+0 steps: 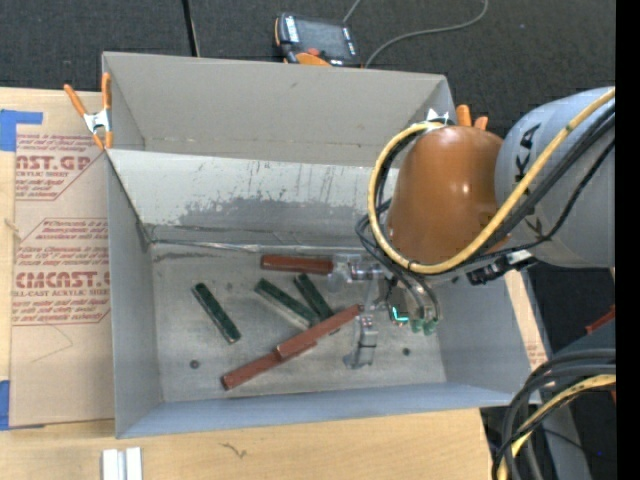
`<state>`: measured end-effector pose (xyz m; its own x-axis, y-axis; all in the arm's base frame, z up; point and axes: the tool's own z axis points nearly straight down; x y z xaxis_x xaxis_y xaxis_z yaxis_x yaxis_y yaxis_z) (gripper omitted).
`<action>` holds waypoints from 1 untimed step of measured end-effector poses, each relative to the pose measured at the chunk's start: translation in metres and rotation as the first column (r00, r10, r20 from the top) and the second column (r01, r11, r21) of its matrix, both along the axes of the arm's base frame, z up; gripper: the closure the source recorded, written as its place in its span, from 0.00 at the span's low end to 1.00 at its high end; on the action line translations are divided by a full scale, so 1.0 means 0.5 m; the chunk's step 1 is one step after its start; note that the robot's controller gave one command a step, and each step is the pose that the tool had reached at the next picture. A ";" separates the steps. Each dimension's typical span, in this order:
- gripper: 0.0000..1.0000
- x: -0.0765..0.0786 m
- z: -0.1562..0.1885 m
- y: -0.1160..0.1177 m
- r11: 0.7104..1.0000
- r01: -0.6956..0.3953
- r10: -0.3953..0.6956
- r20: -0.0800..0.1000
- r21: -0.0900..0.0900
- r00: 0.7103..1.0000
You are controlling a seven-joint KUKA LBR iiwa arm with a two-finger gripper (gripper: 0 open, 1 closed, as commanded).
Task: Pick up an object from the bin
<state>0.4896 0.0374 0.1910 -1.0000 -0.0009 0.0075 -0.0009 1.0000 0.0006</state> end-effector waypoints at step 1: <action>0.00 0.085 -0.219 0.071 0.992 -0.128 0.128 0.005 0.000 0.992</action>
Offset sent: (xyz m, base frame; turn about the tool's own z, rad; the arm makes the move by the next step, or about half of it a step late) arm 0.0429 0.0341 -0.1052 -0.1267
